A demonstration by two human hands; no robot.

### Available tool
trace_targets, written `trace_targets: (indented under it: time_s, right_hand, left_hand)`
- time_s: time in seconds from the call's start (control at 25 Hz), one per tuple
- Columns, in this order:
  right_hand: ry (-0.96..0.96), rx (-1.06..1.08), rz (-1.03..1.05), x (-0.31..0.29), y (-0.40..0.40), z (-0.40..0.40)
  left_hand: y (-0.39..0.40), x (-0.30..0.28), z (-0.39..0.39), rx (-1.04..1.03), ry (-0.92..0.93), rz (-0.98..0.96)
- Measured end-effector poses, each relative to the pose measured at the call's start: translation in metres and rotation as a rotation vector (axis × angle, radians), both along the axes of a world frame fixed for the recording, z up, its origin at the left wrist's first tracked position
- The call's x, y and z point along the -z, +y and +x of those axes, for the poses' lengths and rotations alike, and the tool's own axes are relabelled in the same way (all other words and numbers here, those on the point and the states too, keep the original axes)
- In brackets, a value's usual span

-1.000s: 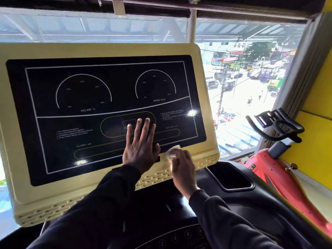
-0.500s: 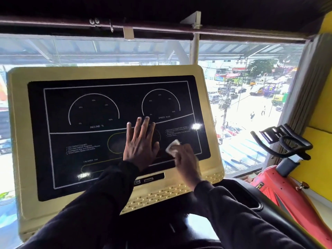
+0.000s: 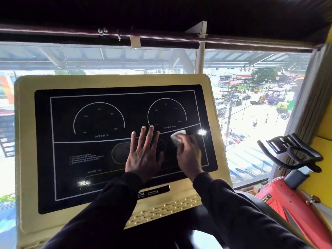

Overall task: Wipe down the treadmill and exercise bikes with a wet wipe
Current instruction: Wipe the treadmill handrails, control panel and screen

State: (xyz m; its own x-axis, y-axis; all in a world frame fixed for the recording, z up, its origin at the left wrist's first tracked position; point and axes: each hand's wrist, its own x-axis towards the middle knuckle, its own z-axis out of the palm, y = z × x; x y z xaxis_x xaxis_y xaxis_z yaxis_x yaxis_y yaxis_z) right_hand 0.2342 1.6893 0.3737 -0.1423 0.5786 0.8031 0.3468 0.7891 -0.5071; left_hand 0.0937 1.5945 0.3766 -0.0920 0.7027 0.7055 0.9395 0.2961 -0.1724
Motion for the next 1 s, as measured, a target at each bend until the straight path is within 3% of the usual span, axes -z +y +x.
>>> trace_targets:
  time_s: [0.12,0.24,0.32,0.48,0.64,0.8,0.92,1.0]
  right_hand:
    - [-0.190,-0.171,0.215,0.002,-0.004,-0.001]
    - [0.005,0.001,0.024,-0.025,0.021,-0.004]
    - [0.010,0.032,-0.043,-0.036,0.018,-0.014]
    - [-0.196,-0.178,0.200,-0.037,0.016,-0.013]
    - [0.031,0.044,0.033,-0.061,0.043,-0.024]
    - [-0.141,-0.160,0.309,-0.062,0.036,-0.029]
    - [0.013,-0.009,0.092,-0.089,0.050,-0.033]
    - [-0.048,-0.065,0.124,-0.096,0.043,-0.046]
  left_hand:
    - [-0.001,0.000,0.002,0.016,-0.019,0.015]
    - [0.003,-0.024,0.000,0.053,-0.024,0.061]
    - [0.010,-0.043,-0.008,0.060,-0.022,0.088]
    - [0.022,-0.049,-0.020,0.018,-0.006,0.049]
    - [0.024,-0.048,-0.020,0.013,0.025,0.074]
    - [0.023,-0.046,-0.021,0.000,0.020,0.061]
    - [0.024,-0.059,-0.015,-0.005,0.013,0.057]
    - [0.029,-0.078,-0.019,0.001,0.004,0.073]
